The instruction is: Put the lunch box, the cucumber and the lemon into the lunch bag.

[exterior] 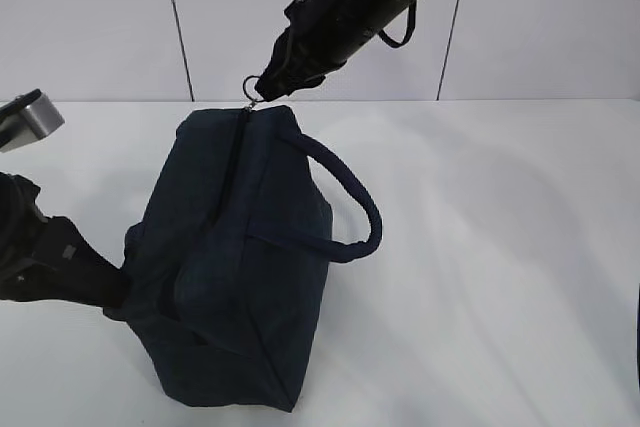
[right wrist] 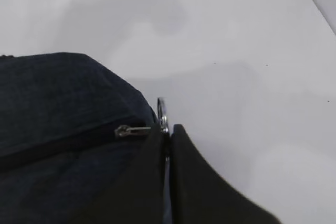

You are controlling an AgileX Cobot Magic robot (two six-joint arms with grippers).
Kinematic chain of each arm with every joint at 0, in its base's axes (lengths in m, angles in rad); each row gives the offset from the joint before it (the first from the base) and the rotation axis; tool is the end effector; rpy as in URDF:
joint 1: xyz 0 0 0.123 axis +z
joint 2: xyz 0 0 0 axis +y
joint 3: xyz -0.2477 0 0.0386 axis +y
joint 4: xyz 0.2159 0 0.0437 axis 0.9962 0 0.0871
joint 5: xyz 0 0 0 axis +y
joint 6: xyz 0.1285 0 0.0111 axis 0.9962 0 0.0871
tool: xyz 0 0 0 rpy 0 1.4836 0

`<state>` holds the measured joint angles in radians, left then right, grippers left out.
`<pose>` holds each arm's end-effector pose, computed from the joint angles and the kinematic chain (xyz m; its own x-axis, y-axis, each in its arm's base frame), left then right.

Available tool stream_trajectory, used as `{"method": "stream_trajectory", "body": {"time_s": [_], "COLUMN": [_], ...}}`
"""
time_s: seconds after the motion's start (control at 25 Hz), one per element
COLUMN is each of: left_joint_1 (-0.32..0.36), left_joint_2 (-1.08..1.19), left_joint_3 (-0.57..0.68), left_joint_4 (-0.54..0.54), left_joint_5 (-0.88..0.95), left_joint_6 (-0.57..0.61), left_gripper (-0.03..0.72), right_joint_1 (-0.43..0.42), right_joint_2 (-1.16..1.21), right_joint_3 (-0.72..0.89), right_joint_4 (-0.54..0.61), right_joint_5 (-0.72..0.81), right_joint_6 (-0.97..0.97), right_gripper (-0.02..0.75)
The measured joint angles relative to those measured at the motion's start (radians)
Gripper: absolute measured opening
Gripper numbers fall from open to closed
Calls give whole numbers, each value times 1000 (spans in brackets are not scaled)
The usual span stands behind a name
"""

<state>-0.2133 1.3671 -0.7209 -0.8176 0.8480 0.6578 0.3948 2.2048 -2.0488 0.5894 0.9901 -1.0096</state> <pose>0.2035 -0.1163 0.1769 -0.9008 0.2323 -0.3669 0.4011 0.7688 -0.4981 0.4036 0.2331 0.2150 -0.2468 -0.6894 -0.6810 -0.9270 0.3727 -0.0414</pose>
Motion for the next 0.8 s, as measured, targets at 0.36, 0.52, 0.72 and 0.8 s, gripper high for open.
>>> {"method": "stream_trajectory", "body": {"time_s": [0.36,0.52,0.72,0.8], "left_joint_1": [0,0,0,0], "left_joint_2": [0,0,0,0], "left_joint_3": [-27,-27,-27,-27], "left_joint_4": [-81,-134,-189,-201], "left_joint_5": [-35,-50,-98,-114], "left_joint_6": [30,76,114,123], "left_gripper": [-7,-7,-7,-7], "right_joint_1": [-109,-129,-141,-146], "right_joint_2": [36,55,82,90], "right_joint_3": [-2,-2,-2,-2], "right_joint_4": [258,346,401,403], "right_joint_5": [42,71,72,73], "right_joint_6": [-118,-153,-176,-178], "right_gripper": [8,8,8,8]}}
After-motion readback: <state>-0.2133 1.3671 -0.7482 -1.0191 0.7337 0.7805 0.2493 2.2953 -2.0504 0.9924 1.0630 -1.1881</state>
